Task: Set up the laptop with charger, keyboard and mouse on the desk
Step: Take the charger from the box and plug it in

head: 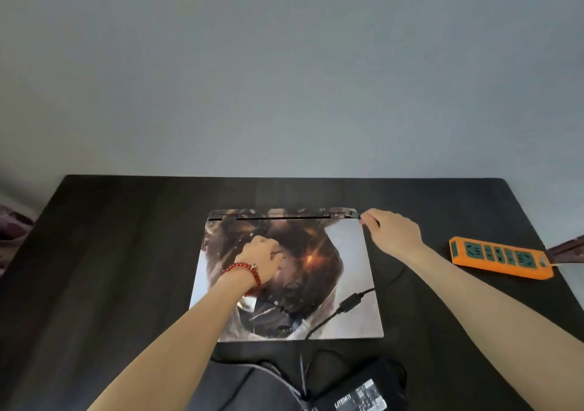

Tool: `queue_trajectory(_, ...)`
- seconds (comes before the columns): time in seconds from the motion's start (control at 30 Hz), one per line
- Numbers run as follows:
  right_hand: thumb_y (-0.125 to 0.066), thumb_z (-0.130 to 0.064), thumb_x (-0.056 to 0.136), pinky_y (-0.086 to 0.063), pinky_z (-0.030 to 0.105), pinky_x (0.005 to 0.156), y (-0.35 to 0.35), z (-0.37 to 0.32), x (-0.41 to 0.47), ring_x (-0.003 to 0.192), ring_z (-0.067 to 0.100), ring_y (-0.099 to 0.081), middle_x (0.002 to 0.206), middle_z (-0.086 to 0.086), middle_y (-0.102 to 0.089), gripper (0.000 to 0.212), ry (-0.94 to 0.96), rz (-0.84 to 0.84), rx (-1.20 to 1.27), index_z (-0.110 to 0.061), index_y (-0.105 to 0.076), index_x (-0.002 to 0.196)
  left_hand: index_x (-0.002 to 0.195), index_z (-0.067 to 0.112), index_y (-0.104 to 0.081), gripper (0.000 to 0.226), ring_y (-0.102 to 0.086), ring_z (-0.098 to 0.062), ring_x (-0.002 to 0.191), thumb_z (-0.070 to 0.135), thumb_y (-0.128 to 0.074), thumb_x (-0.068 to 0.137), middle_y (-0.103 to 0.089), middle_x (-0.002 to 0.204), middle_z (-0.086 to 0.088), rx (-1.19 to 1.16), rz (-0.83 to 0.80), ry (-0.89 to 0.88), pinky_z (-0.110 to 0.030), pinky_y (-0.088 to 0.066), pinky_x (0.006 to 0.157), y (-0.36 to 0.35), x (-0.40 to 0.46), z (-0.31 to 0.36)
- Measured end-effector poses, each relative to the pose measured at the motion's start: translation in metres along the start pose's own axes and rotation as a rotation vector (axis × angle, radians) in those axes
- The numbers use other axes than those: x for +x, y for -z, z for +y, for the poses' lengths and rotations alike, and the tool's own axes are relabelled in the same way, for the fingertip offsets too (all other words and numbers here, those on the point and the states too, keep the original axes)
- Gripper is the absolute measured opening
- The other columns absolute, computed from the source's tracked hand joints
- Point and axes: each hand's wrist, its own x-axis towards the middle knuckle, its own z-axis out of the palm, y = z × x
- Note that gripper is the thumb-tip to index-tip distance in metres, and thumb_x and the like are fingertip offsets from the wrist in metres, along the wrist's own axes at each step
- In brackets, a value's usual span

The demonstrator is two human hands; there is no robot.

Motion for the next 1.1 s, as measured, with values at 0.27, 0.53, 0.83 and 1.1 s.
queue_trajectory(0.27,-0.041,-0.022,0.095,-0.028,0.042,0.098,-0.032,-0.003,0.090,0.105,0.022,-0.056,0.106,-0.001,-0.067,0.022,-0.076,0.005,0.220,-0.019,-0.062,0.104,0.134,0.022,-0.037,0.044,-0.024,-0.022,0.136,0.040,-0.035,0.094,-0.036,0.143,0.001,0.200,0.205,-0.005,-0.054,-0.010,0.113,-0.021,0.103,0.003)
queue_trajectory(0.53,-0.047,-0.017,0.094,-0.022,0.034,0.074,-0.097,-0.026,0.116,0.088,0.024,-0.052,0.095,0.001,-0.069,0.018,-0.031,0.336,0.152,-0.015,-0.064,0.099,0.100,0.023,-0.062,0.028,-0.055,-0.020,0.097,0.034,-0.038,0.091,-0.064,0.101,0.004,0.162,0.468,-0.121,-0.037,-0.033,0.094,-0.050,0.141,0.017)
queue_trajectory(0.83,-0.049,-0.014,0.092,-0.022,0.033,0.073,-0.114,-0.028,0.119,0.083,0.025,-0.052,0.090,0.002,-0.070,0.018,0.008,0.394,0.132,-0.014,-0.066,0.099,0.093,0.021,-0.064,0.037,-0.060,-0.019,0.084,0.031,-0.029,0.087,-0.065,0.090,0.004,0.238,0.541,-0.258,-0.037,-0.047,0.080,-0.054,0.143,0.019)
queue_trajectory(1.1,-0.052,-0.013,0.090,-0.029,0.036,0.072,-0.113,-0.027,0.118,0.082,0.023,-0.053,0.083,-0.003,-0.070,0.031,0.151,0.313,0.046,-0.027,-0.064,0.114,0.092,0.020,-0.062,0.041,-0.058,-0.019,0.086,0.032,-0.023,0.087,-0.064,0.089,0.003,0.210,0.527,-0.203,-0.037,-0.044,0.083,-0.054,0.143,0.020)
